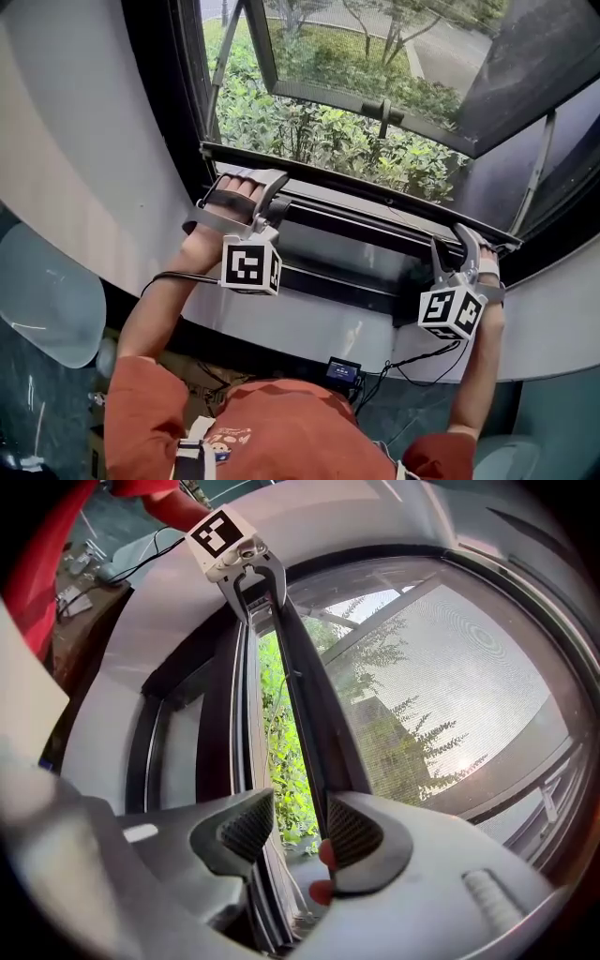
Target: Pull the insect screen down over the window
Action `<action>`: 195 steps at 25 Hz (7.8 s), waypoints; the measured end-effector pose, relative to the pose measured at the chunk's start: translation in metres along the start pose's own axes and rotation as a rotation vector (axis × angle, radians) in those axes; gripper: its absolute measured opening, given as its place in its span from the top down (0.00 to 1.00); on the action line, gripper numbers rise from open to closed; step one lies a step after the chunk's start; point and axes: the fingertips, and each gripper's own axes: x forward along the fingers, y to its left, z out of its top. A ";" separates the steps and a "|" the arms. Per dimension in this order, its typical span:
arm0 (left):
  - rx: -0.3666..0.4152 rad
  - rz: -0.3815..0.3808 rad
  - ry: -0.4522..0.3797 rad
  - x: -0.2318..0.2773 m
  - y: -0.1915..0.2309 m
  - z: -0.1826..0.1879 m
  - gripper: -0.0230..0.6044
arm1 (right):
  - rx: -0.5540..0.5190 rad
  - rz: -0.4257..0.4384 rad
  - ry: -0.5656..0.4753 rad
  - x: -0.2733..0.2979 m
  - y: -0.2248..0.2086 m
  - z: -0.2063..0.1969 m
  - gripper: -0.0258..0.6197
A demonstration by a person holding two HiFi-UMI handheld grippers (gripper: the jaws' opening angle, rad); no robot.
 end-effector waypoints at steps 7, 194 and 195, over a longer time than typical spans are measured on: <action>-0.011 -0.038 -0.003 0.002 -0.009 -0.002 0.60 | 0.010 0.034 0.007 0.003 0.009 -0.002 0.67; -1.260 0.164 -0.248 -0.101 -0.149 0.020 0.77 | 1.012 -0.122 -0.283 -0.077 0.158 0.038 0.88; -1.266 0.158 -0.247 -0.101 -0.150 0.020 0.79 | 1.011 -0.126 -0.282 -0.077 0.157 0.037 0.89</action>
